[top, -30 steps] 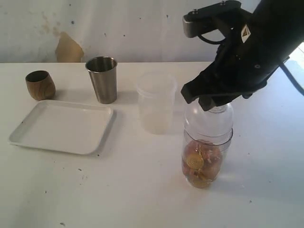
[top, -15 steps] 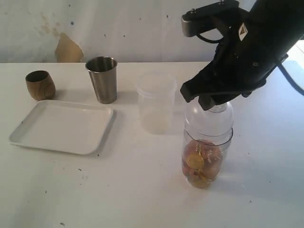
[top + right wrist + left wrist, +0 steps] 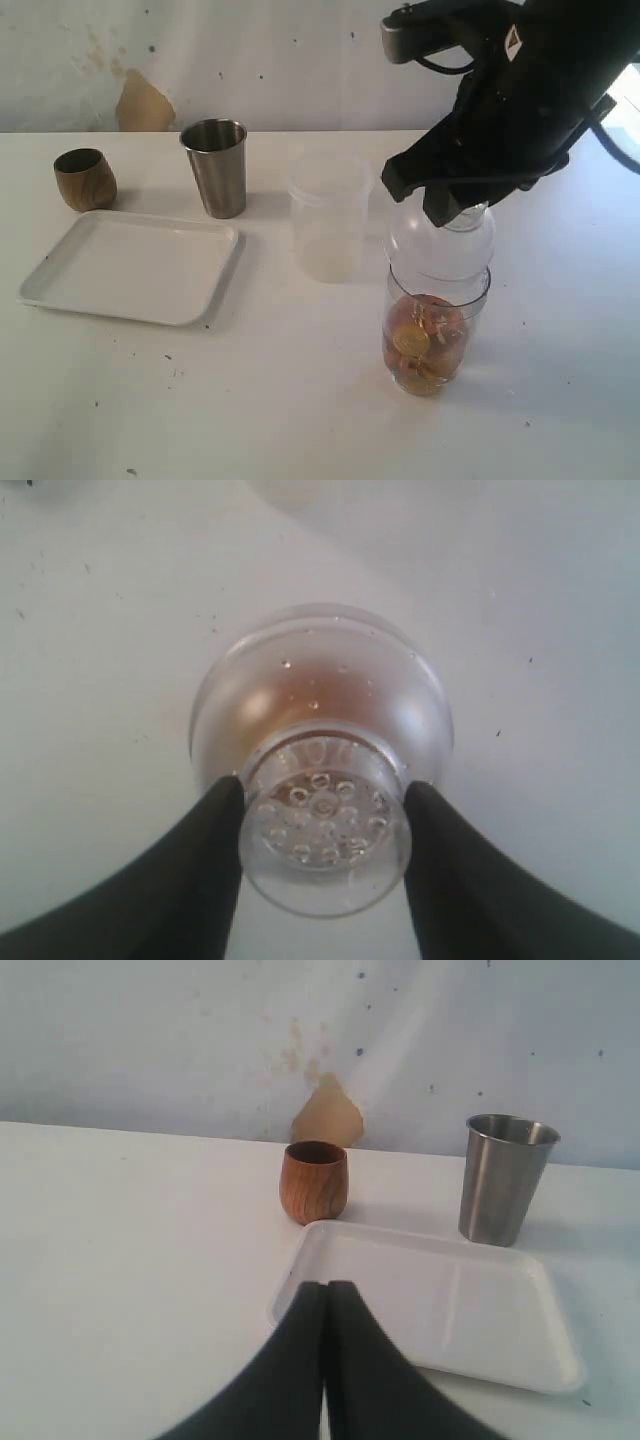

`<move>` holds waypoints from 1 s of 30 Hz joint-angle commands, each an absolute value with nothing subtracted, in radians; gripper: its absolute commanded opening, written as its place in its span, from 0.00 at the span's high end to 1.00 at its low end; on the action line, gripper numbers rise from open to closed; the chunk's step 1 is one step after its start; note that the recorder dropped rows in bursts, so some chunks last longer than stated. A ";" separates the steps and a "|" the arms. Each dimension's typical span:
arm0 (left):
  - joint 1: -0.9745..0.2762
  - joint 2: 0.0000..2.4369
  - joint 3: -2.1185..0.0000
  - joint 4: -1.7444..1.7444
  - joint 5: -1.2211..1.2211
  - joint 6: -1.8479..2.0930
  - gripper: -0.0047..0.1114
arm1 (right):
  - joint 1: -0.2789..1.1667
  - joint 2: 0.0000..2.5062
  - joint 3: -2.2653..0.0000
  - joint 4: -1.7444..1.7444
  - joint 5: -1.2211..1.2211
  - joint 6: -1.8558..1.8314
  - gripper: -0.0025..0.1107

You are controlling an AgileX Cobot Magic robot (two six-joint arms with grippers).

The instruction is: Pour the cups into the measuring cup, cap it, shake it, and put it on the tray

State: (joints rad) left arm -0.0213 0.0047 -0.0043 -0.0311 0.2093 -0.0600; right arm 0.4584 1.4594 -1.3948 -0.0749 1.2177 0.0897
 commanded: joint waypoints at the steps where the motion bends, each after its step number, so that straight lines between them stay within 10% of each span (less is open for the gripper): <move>1: -0.022 0.000 0.000 -0.027 0.195 -0.064 0.96 | 0.447 1.457 -1.423 -0.082 1.221 0.088 0.98; 30: -0.022 0.000 0.000 -0.027 0.195 -0.064 0.96 | 0.447 1.348 -1.295 -0.088 1.221 0.082 0.98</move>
